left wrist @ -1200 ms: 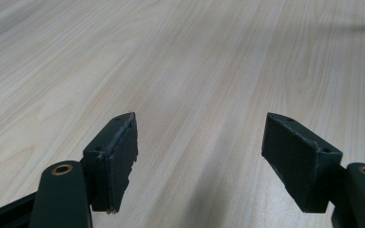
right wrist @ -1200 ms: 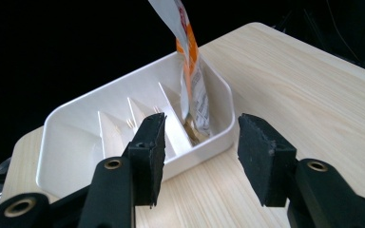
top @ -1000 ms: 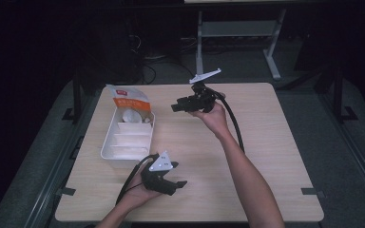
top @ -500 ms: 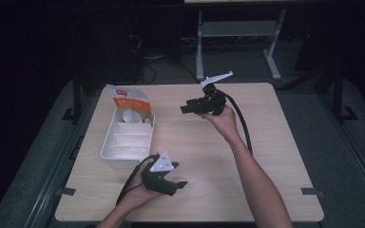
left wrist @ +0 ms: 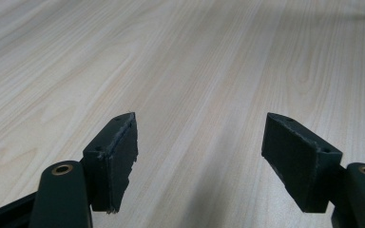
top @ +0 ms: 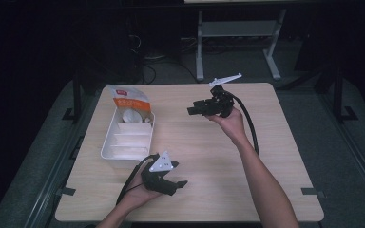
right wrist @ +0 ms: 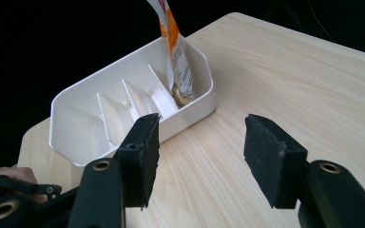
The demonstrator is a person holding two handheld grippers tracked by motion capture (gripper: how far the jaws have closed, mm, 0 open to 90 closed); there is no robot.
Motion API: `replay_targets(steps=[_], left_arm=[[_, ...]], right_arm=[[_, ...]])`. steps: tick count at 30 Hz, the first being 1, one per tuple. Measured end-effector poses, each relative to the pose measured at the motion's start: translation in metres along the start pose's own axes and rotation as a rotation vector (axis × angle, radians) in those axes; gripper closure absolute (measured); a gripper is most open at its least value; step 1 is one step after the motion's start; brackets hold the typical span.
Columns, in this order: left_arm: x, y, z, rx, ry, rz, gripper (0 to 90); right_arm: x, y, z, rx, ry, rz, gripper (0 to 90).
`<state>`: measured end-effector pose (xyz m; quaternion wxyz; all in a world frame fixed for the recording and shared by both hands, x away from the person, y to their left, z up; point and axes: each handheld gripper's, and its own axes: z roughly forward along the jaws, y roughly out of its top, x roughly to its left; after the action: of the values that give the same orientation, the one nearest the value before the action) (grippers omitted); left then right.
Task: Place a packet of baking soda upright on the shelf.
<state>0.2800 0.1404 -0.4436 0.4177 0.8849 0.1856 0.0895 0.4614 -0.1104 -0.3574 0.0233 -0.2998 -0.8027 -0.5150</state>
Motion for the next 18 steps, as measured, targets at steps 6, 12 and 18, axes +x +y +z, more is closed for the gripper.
replay_targets(steps=[6,12,18], left_arm=[[0.0,0.0,0.0,0.002,0.0,0.003,27.6],[0.0,0.001,0.0,-0.006,-0.006,-0.001,27.6],[-0.001,0.001,0.001,-0.004,-0.009,-0.001,27.5]], right_arm=[[0.0,-0.009,-0.011,0.004,-0.003,0.007,43.8],[0.002,-0.017,-0.022,-0.001,0.001,0.02,42.5],[0.006,-0.024,-0.033,-0.007,-0.006,0.015,42.2]])
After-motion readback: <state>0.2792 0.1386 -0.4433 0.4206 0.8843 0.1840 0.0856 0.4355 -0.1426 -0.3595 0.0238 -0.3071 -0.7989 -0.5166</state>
